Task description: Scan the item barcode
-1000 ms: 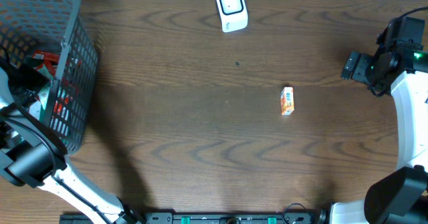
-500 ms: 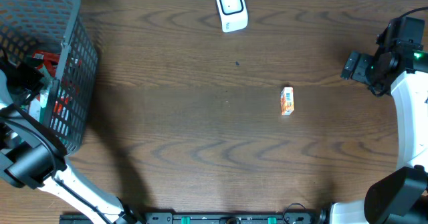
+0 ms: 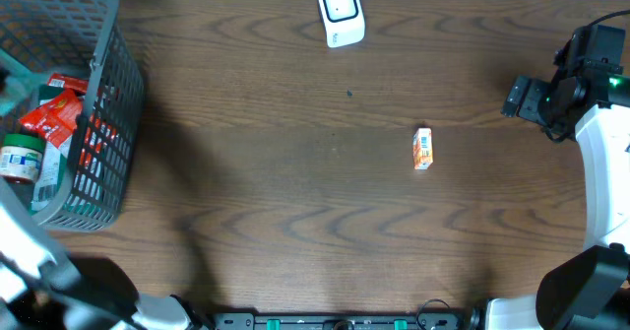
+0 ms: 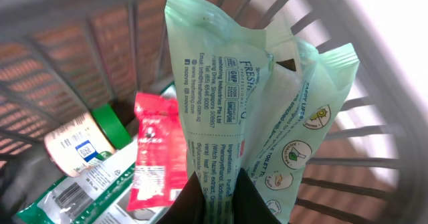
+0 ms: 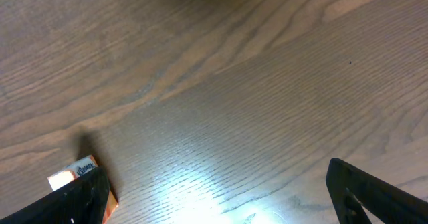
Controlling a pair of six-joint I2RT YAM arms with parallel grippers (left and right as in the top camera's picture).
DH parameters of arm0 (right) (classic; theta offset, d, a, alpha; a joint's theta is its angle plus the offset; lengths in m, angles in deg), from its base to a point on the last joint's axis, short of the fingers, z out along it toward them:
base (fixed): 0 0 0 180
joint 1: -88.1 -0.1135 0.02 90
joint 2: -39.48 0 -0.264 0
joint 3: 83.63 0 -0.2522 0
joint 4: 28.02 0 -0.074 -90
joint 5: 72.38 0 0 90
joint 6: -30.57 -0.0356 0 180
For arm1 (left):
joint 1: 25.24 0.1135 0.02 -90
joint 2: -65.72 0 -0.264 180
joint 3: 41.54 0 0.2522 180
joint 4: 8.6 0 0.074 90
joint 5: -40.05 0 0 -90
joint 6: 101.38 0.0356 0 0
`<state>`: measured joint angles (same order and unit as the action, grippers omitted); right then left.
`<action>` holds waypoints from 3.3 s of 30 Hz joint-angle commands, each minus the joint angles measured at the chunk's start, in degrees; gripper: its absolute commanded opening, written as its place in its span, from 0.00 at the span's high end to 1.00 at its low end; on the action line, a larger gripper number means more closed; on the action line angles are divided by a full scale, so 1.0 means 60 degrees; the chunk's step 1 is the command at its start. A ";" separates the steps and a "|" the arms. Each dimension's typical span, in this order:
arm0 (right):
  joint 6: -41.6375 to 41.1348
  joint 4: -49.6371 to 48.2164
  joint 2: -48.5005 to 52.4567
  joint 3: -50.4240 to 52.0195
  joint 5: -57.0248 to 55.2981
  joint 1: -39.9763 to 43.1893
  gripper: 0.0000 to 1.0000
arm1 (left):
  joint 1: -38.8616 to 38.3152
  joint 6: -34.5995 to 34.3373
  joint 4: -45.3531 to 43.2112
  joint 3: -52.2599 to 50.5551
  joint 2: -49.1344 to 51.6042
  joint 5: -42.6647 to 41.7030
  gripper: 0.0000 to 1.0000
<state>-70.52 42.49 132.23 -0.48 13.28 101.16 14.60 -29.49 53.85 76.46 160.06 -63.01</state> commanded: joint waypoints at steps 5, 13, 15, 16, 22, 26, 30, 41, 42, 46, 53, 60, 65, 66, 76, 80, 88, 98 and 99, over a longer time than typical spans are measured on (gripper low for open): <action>0.0004 0.0004 -0.0025 -0.0080 -0.0051 0.0004 0.01 | -0.0801 -0.0535 0.1137 0.0200 -0.1738 -0.1235 0.93; 0.0004 0.0004 -0.0025 -0.0080 -0.0051 0.0004 0.01 | -0.4105 -0.0178 0.2524 -0.0364 -0.1781 -0.1475 0.93; 0.0004 0.0004 -0.0025 -0.0080 -0.0051 0.0004 0.01 | -0.5173 -0.0182 0.2361 -0.0772 -0.1574 -0.1468 0.93; 0.0004 0.0004 -0.0025 -0.0080 -0.0047 0.0004 0.01 | -0.5574 -0.0186 0.2262 -0.0951 -0.1486 -0.1468 0.93; 0.0004 0.0004 -0.0025 -0.0080 -0.0051 0.0004 0.01 | -0.8182 -0.0637 0.0962 -0.2419 -0.0612 -0.1464 0.93; 0.0004 0.0004 -0.0025 -0.0080 -0.0051 0.0004 0.01 | -0.9646 -0.1228 -0.0372 -0.3195 0.0299 -0.1464 0.93; 0.0004 0.0004 -0.0025 -0.0080 -0.0051 0.0004 0.01 | -1.0837 -0.1359 -0.1461 -0.3260 0.1566 -0.1468 0.93; 0.0004 0.0000 -0.0025 -0.0080 -0.0051 0.0004 0.01 | -1.1890 -0.1829 -0.3184 -0.3260 0.3832 -0.1468 0.93; 0.0004 0.0007 -0.0025 -0.0080 -0.0051 0.0004 0.01 | -1.1956 -0.1825 -0.3253 -0.3260 0.3960 -0.1464 0.93; 0.0004 0.0004 -0.0025 -0.0080 -0.0047 0.0004 0.01 | -1.2152 -0.1821 -0.3581 -0.3260 0.4273 -0.1464 0.85; 0.0004 0.0004 -0.0025 -0.0080 -0.0051 0.0004 0.01 | -1.1883 -0.1821 -0.3588 -0.2973 0.3672 -0.1461 0.34; 0.0004 0.0004 -0.0025 -0.0080 -0.0051 0.0004 0.01 | -1.1763 -0.1581 -0.3166 -0.2962 0.3115 -0.1388 0.79; 0.0004 0.0004 -0.0025 -0.0080 -0.0047 0.0004 0.01 | -1.2007 -0.0943 -0.2637 -0.2976 0.3515 -0.1392 0.93; 0.0004 0.0007 -0.0025 -0.0080 -0.0051 0.0004 0.01 | -1.2040 -0.0918 -0.2608 -0.2987 0.3599 -0.1392 0.93; 0.0004 0.0004 -0.0025 -0.0080 -0.0051 0.0004 0.01 | -1.2138 -0.0914 -0.2419 -0.3166 0.4495 -0.1239 0.92; 0.0004 0.0004 -0.0025 -0.0080 -0.0051 0.0004 0.01 | -1.2185 -0.0805 -0.1989 -0.3169 0.4623 -0.0769 0.92; 0.0004 0.0004 -0.0025 -0.0080 -0.0051 0.0004 0.01 | -1.2236 -0.0736 -0.2033 -0.3166 0.3836 -0.0772 0.79; 0.0004 0.0004 -0.0025 -0.0080 -0.0047 0.0004 0.01 | -1.2451 -0.0736 -0.2193 -0.3180 0.4007 -0.0379 0.87; 0.0004 0.0004 -0.0025 -0.0080 -0.0051 0.0004 0.01 | -1.2509 -0.0736 -0.2193 -0.3180 0.4073 -0.0375 0.87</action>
<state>-70.52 42.49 132.23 -0.48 13.28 101.16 -59.43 -34.45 40.76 58.00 184.02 -66.68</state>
